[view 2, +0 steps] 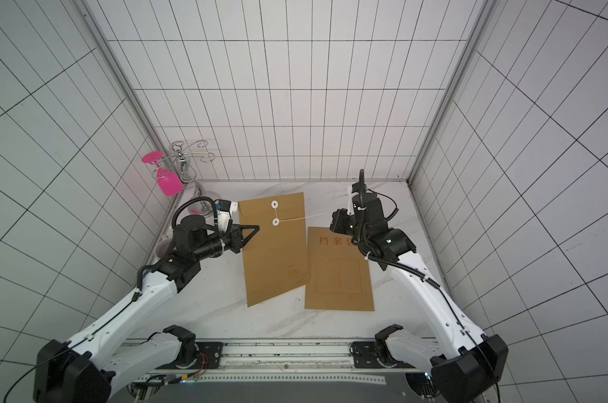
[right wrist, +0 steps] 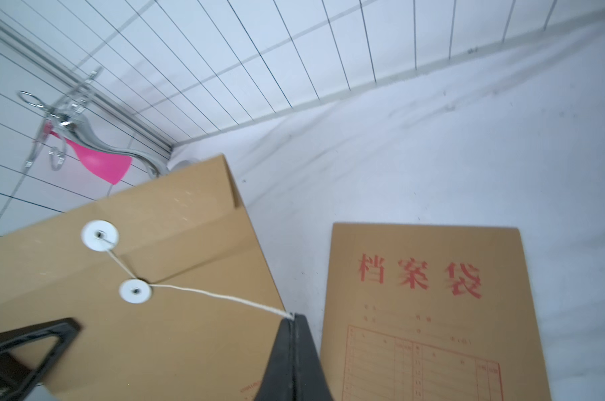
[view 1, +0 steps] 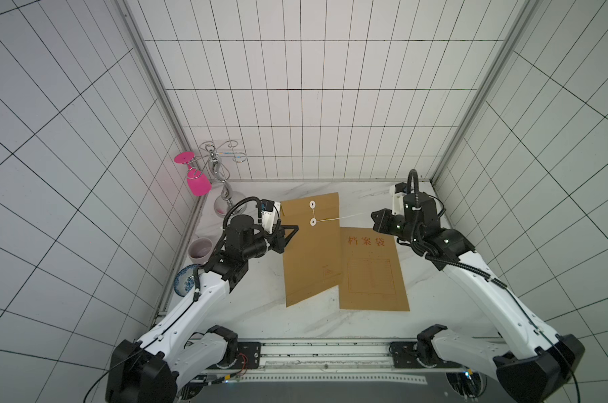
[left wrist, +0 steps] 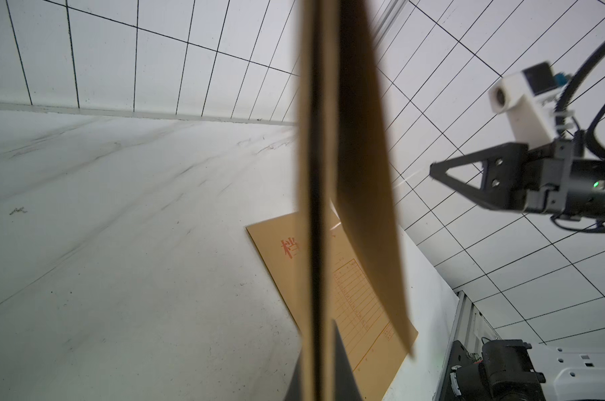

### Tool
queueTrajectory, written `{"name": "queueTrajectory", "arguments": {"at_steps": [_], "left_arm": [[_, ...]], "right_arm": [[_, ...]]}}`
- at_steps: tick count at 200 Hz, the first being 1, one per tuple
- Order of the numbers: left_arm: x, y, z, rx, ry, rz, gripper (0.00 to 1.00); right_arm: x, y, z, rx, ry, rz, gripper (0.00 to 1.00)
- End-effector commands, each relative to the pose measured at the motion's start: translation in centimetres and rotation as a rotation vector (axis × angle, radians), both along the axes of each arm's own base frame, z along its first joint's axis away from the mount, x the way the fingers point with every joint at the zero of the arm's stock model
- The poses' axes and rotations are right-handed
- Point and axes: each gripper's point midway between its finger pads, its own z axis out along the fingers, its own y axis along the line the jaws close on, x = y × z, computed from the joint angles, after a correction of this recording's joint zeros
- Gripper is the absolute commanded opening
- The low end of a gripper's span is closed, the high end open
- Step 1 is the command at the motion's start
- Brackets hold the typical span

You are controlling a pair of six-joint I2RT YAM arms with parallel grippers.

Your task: Open the file bag

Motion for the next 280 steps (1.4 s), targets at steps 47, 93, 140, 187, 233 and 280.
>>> {"name": "queueTrajectory", "arguments": {"at_steps": [47, 93, 140, 187, 233, 280], "left_arm": [[0.1, -0.3, 1.6, -0.028, -0.040, -0.019, 0.00], [0.3, -0.1, 1.5, -0.025, -0.042, -0.007, 0.00], [0.2, -0.3, 1.5, -0.031, -0.036, -0.017, 0.00], [0.6, 0.0, 1.1, -0.020, -0.032, 0.006, 0.00], [0.9, 0.6, 0.9, -0.008, -0.030, 0.051, 0.00], [1.1, 0.6, 0.9, -0.012, -0.026, 0.052, 0.00]], "right_arm": [[0.4, 10.5, 10.1, 0.027, -0.155, 0.268, 0.00], [-1.3, 16.6, 14.7, 0.116, -0.232, 0.392, 0.00], [-3.2, 19.6, 17.0, 0.187, -0.271, 0.451, 0.00], [-7.4, 23.4, 16.4, 0.200, -0.259, 0.574, 0.00], [-11.9, 23.2, 6.5, 0.161, -0.133, 0.573, 0.00], [-17.0, 18.6, -9.0, 0.094, 0.127, 0.479, 0.00]]}}
